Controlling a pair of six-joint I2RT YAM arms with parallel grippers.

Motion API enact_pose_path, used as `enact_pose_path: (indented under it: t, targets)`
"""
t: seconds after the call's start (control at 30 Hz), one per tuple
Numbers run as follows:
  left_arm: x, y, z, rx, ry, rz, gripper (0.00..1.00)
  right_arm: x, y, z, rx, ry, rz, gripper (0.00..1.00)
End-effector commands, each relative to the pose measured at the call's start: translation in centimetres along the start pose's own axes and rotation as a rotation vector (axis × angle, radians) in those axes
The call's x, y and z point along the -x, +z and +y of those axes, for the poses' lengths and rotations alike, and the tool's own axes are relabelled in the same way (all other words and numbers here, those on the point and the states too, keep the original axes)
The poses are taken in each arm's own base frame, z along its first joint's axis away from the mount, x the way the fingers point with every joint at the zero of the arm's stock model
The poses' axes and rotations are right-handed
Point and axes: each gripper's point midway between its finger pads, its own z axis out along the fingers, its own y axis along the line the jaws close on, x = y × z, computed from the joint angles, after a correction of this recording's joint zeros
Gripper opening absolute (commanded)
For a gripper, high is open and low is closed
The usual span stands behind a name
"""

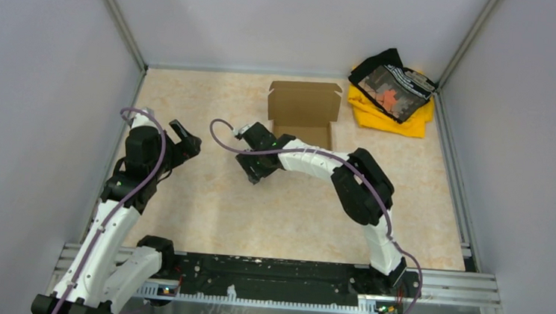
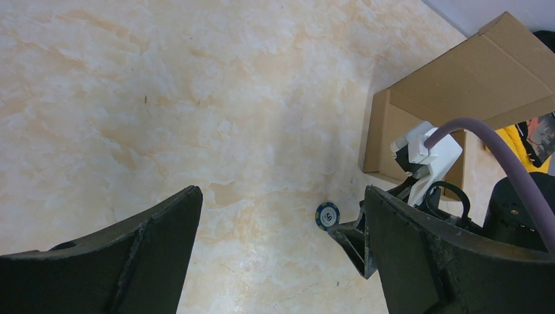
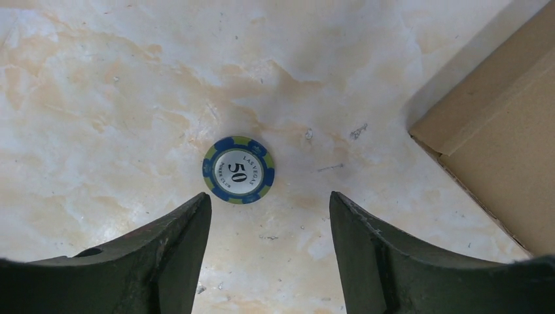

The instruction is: Fold the paper box

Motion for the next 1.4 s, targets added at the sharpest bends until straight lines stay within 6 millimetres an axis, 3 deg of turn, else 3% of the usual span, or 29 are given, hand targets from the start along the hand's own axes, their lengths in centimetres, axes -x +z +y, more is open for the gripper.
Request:
enact_pose_path:
  t: [0.0, 0.07, 0.17, 0.3, 0.43, 0.67, 0.93, 1.07, 1.2, 1.37]
  targets:
    - [0.6, -0.1, -0.4, -0.023, -0.006, -0.021, 0.99, 3.2, -2.5, 1.4, 0.047, -0.025, -0.107, 0.67]
    - [0.7, -0.2, -0.5, -0.025, -0.005, -0.023, 0.99, 3.0, -2.2, 1.4, 0.045, -0.029, -0.107, 0.69]
    - [1.0, -0.3, -0.3, -0.014, -0.013, -0.033, 0.99, 2.7, -1.7, 1.7, 0.04, -0.044, -0.103, 0.82]
    - [1.9, -0.5, 0.4, 0.02, -0.042, -0.065, 0.99, 2.7, -1.1, 2.0, 0.014, -0.063, -0.108, 0.9]
    - [2.1, -0.1, 1.9, 0.067, -0.088, -0.072, 0.99, 3.1, -1.0, 2.4, 0.003, -0.071, -0.127, 0.89]
    - [3.7, 0.4, 3.3, 0.068, -0.158, -0.088, 0.99, 3.0, -0.4, 2.6, 0.003, -0.071, -0.112, 0.78]
    - [9.2, -0.8, -0.9, -0.054, -0.098, -0.161, 0.99, 2.3, 0.5, 2.7, 0.008, -0.071, -0.081, 0.72]
    - [12.0, -1.5, -4.1, -0.164, -0.07, -0.183, 0.99, 2.0, 0.8, 2.8, 0.014, -0.073, -0.068, 0.7]
    - [13.7, -2.1, -6.6, -0.25, -0.045, -0.18, 0.99, 1.9, 0.9, 2.9, 0.015, -0.074, -0.062, 0.68]
    - [14.8, -3.0, -7.5, -0.274, -0.034, -0.204, 0.99, 1.7, 1.0, 2.8, 0.014, -0.075, -0.049, 0.64]
